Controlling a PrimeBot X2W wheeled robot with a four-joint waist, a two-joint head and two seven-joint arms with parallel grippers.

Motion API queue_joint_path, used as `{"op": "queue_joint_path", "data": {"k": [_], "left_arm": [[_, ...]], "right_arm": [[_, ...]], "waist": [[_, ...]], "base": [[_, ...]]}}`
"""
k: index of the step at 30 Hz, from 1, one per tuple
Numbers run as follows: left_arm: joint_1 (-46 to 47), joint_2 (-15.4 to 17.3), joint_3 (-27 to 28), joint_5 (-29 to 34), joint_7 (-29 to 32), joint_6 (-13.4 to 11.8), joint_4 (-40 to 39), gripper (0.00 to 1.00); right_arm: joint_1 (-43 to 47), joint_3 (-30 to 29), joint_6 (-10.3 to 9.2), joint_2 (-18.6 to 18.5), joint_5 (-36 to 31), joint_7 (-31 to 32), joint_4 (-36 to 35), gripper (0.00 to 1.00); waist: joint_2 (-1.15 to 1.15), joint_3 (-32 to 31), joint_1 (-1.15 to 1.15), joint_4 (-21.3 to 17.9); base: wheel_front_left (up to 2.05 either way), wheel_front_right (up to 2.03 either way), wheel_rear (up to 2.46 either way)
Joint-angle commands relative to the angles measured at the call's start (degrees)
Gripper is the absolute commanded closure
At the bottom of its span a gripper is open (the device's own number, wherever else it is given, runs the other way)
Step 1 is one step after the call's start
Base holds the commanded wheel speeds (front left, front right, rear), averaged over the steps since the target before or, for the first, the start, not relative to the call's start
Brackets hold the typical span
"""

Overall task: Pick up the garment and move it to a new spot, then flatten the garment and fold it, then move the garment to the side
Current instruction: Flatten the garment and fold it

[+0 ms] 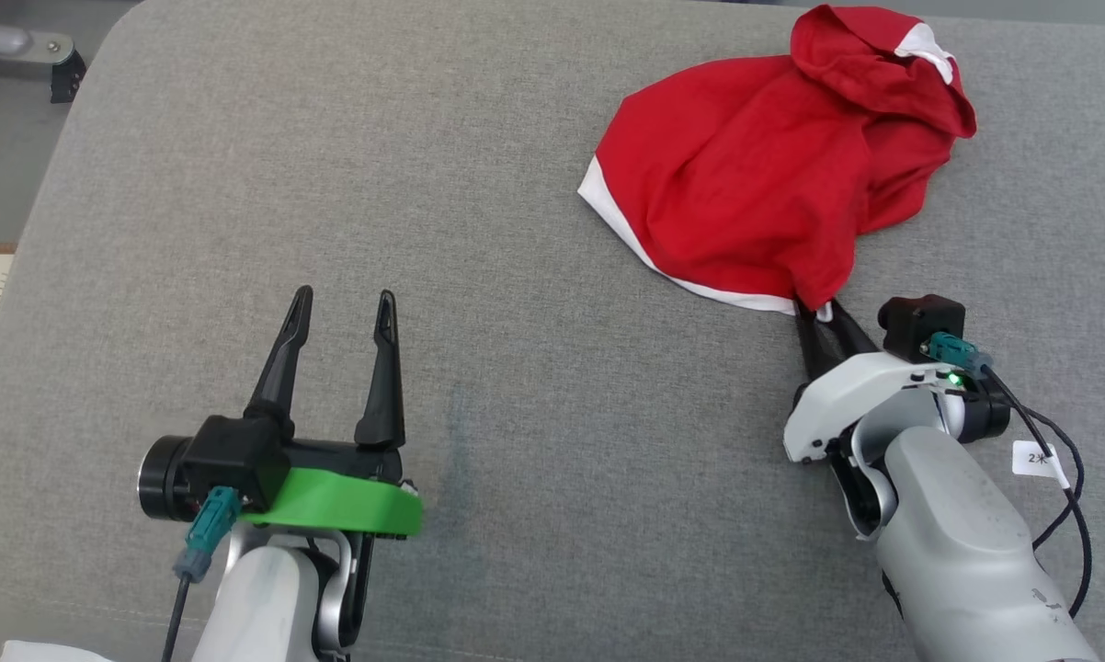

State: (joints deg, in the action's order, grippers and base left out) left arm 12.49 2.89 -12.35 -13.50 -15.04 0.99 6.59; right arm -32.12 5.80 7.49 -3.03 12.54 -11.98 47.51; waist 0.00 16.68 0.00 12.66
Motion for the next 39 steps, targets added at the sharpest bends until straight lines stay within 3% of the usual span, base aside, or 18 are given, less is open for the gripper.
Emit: {"op": "queue_joint_path", "data": {"k": [1, 8, 17, 24, 25, 26, 33, 39], "left_arm": [[-0.47, 0.03, 0.32, 0.49, -0.17, 0.04, 0.35, 0.0], [-1.6, 0.06, 1.57, 1.72, -0.17, 0.51, 0.77, 0.0], [-1.89, 0.06, 2.63, 2.07, -0.17, 1.1, 0.78, 0.0], [-0.76, 0.08, 2.03, 1.9, -0.17, 1.23, 1.26, 0.0], [-0.64, 0.08, 1.92, 1.83, -0.17, 1.25, 1.38, 0.0], [-0.54, 0.08, 1.77, 1.75, -0.17, 1.31, 1.48, 0.0], [-0.6, 0.08, 1.16, 1.41, -0.17, 1.29, 2.02, 0.0], [-1.06, 0.08, 0.82, 1.0, -0.17, 1.03, 2.1, 0.0]], "right_arm": [[0.38, 0.58, 0.0, 0.0, 0.36, -0.72, 1.08, 1.0], [2.59, -0.36, -0.02, -1.21, 1.32, -2.94, -2.53, 1.0], [12.15, -8.5, -0.02, -3.84, 2.07, -2.11, -12.51, 1.0], [16.65, -16.02, -0.02, -2.85, -1.46, 1.18, -15.44, 1.0], [16.69, -17.34, -0.02, -2.59, -2.67, 1.14, -15.6, 0.18], [16.52, -18.17, -0.02, -2.1, -3.24, 1.08, -15.8, 0.0], [15.38, -16.49, -0.01, -0.21, -7.39, -1.11, -21.83, 0.0], [16.52, -4.39, 0.0, 0.05, -3.69, -2.05, -28.34, 0.0]], "waist": [[0.0, -0.95, 0.0, -1.28], [0.0, -3.59, 0.0, -6.66], [0.0, -4.65, 0.0, -13.4], [0.0, -4.15, 0.0, -15.13], [0.0, -4.14, 0.0, -15.15], [0.0, -4.14, 0.0, -15.1], [0.0, -4.88, 0.0, -13.89], [0.0, -5.8, 0.0, -11.75]], "base": [[0.0, 0.0, 0.0], [0.0, 0.0, 0.0], [0.0, 0.0, 0.0], [0.0, 0.0, 0.0], [0.0, 0.0, 0.0], [0.0, 0.0, 0.0], [0.0, 0.0, 0.0], [0.0, 0.0, 0.0]]}}
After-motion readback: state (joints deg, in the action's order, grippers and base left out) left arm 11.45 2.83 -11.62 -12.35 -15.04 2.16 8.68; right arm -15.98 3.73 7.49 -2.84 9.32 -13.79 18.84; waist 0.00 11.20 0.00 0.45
